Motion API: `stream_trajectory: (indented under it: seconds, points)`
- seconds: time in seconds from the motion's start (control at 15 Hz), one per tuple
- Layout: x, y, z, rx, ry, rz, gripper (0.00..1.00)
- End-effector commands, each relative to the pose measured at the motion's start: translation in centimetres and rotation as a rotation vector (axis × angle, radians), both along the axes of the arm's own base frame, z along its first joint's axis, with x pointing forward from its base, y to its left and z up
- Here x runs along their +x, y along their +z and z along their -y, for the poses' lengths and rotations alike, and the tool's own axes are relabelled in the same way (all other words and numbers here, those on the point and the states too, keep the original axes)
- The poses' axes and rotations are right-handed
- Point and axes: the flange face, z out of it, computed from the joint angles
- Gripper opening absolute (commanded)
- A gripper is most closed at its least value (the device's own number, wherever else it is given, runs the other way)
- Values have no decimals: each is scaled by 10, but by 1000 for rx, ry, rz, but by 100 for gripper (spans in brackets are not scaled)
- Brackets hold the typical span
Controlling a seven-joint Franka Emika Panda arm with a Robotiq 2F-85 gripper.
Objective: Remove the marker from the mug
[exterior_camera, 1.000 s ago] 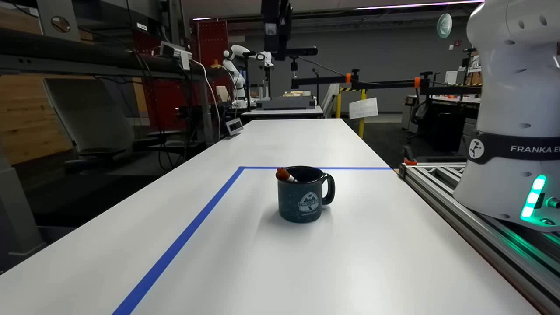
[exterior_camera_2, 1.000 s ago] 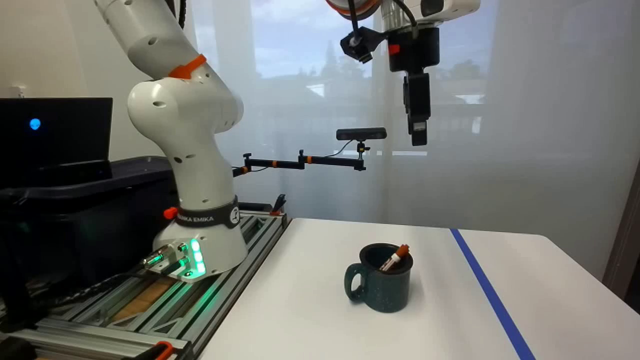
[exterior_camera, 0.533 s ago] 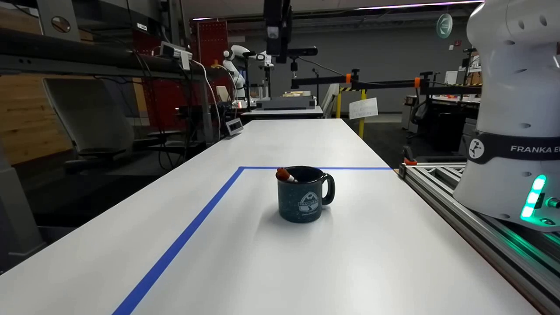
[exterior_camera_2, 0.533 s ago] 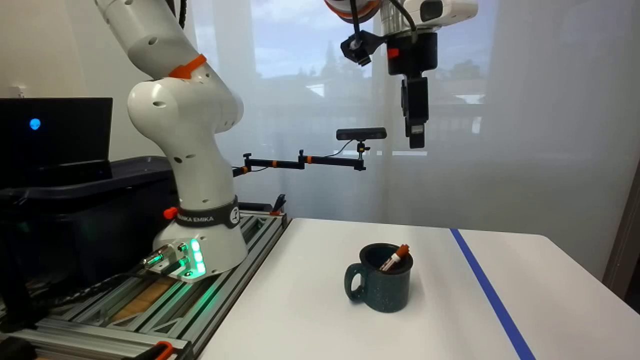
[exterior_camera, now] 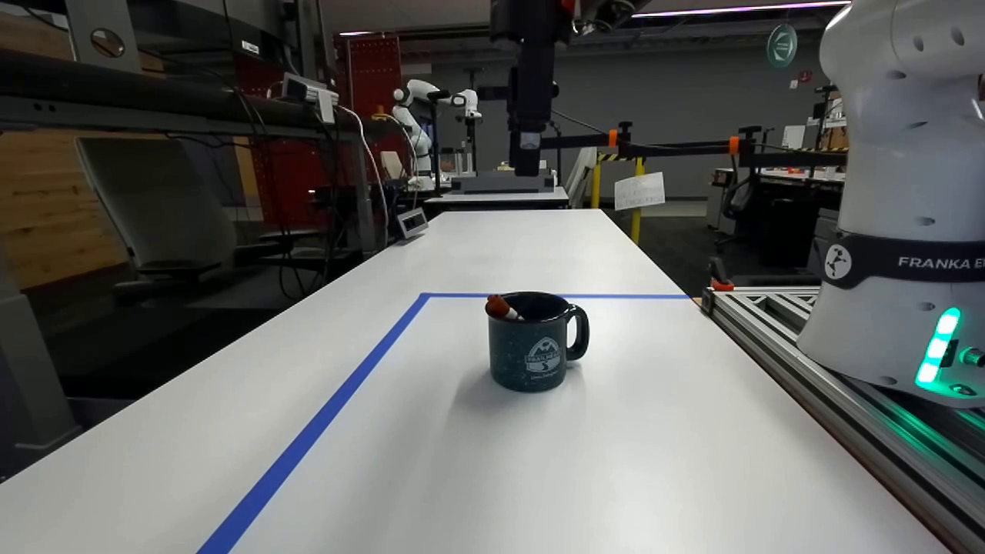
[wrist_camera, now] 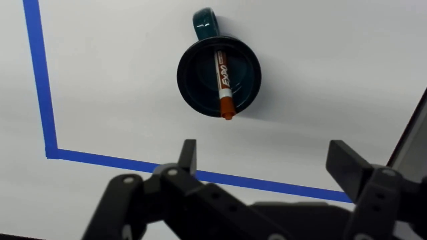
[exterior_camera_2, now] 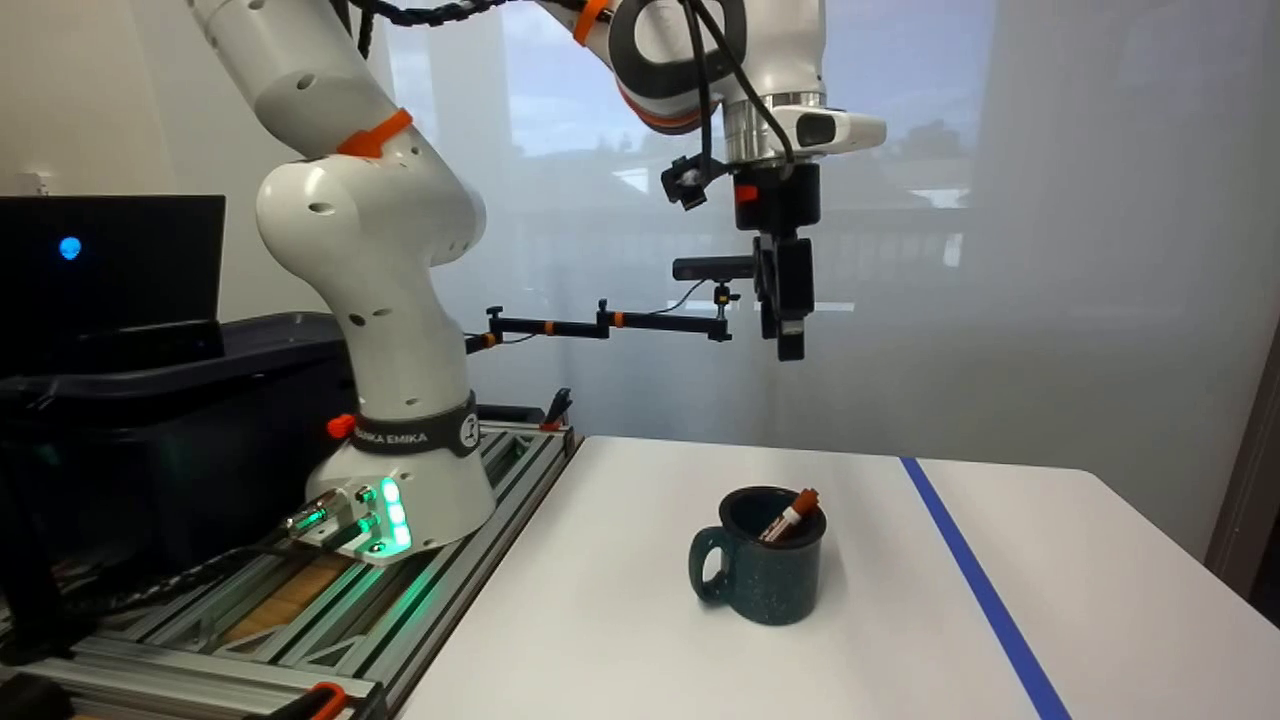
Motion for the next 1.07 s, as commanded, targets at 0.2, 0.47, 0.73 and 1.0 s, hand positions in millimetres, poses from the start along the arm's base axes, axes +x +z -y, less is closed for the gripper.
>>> stream_trajectory:
  seconds: [0.2, 0.47, 0.73, 1.0]
  points:
    - [-1, 4, 16, 14, 94, -41, 100]
    - [-1, -8, 38, 42, 240, -57, 100]
    - [2, -29, 42, 34, 344, -102, 100]
    - [6, -64, 22, -26, 332, -170, 100]
